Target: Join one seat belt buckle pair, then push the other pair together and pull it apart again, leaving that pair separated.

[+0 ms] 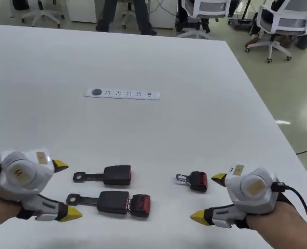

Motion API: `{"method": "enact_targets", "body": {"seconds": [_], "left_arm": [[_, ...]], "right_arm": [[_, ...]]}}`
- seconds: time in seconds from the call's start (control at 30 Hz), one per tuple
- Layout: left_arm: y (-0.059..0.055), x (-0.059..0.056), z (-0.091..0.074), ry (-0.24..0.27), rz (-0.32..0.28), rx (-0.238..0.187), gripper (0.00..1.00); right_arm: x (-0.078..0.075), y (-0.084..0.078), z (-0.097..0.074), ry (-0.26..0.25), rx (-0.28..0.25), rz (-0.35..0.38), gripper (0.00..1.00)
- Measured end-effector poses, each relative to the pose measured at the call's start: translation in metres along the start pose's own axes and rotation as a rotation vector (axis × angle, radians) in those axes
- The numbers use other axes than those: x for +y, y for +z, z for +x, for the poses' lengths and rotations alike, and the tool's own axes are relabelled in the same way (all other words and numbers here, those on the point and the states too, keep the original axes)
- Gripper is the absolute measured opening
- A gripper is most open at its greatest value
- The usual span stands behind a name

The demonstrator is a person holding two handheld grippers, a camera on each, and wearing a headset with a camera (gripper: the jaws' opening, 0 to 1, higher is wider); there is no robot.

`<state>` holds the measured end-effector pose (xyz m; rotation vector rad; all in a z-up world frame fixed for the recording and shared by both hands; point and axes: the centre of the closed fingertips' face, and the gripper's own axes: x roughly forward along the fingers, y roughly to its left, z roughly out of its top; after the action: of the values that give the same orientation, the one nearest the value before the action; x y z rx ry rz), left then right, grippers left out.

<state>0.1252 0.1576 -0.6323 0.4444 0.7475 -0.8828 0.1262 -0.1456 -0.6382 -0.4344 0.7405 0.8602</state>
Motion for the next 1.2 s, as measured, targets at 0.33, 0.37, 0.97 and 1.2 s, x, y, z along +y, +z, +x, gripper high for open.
{"method": "enact_targets", "body": {"seconds": [0.33, 0.37, 0.97, 1.2], "left_arm": [[-0.037, -0.011, -0.02, 0.046, -0.129, 0.016, 0.94], [-0.038, -0.011, -0.021, 0.049, -0.134, 0.016, 0.95], [-0.04, -0.017, -0.029, 0.092, -0.198, -0.061, 1.0], [-0.038, -0.02, -0.028, 0.095, -0.218, -0.071, 1.0]], "right_arm": [[0.008, -0.005, -0.008, 0.002, -0.036, 0.037, 0.85], [0.01, -0.005, -0.01, -0.003, -0.038, 0.038, 0.88], [0.021, 0.0, -0.016, -0.04, -0.083, 0.083, 0.99], [0.022, 0.004, -0.015, -0.042, -0.085, 0.089, 0.99]]}}
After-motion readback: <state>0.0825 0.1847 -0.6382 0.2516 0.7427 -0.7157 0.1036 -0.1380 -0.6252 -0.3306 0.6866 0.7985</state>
